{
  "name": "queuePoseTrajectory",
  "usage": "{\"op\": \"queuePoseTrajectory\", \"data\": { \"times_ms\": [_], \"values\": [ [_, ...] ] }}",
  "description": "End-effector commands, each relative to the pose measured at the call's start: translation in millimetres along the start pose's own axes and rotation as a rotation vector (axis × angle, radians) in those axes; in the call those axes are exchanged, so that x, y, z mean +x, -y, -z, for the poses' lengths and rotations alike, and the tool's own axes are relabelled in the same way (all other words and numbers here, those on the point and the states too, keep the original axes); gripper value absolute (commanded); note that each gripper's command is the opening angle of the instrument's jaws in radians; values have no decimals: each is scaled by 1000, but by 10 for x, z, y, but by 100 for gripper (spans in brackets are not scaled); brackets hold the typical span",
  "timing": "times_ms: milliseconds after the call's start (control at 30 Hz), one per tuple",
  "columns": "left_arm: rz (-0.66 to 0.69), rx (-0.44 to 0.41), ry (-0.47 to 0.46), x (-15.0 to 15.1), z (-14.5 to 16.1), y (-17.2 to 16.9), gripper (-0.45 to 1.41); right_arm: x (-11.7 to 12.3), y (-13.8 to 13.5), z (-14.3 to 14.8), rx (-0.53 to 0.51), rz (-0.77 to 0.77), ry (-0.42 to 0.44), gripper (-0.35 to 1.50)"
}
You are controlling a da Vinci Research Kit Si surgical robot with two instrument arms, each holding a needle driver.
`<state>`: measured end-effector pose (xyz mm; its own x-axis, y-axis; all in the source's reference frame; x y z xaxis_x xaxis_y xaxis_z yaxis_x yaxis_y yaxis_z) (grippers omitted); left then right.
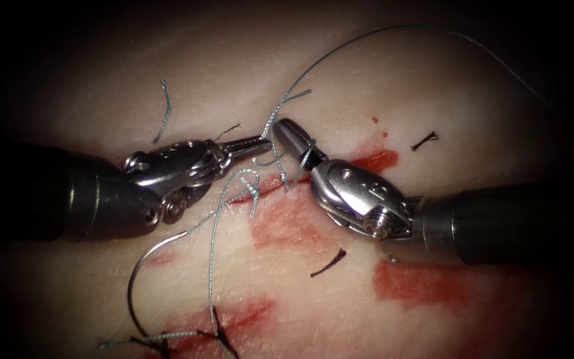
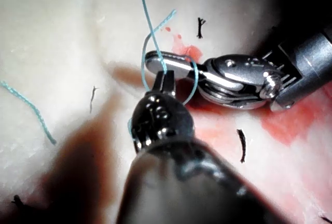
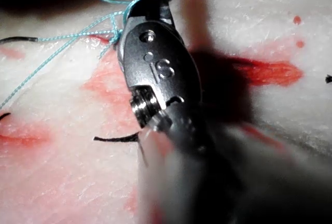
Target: Wound Closure
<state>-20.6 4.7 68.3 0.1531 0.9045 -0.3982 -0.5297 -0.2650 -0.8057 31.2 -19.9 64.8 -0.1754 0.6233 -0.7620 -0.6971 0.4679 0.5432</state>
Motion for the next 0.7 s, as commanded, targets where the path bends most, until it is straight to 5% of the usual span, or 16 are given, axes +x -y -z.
{"op": "queuePoseTrajectory", "data": {
  "times_ms": [33, 267, 700],
  "values": [
    [-6, -1, -1, -5, -5, 1, -45, -5, 5, -4, 2, -1, 1, -20],
    [-12, -1, -1, -5, -6, 2, -45, -5, 6, -7, 8, 0, 4, 21],
    [-14, -7, 2, -8, -7, 3, -45, -7, 8, -12, 29, 0, 15, 39]
  ]
}}
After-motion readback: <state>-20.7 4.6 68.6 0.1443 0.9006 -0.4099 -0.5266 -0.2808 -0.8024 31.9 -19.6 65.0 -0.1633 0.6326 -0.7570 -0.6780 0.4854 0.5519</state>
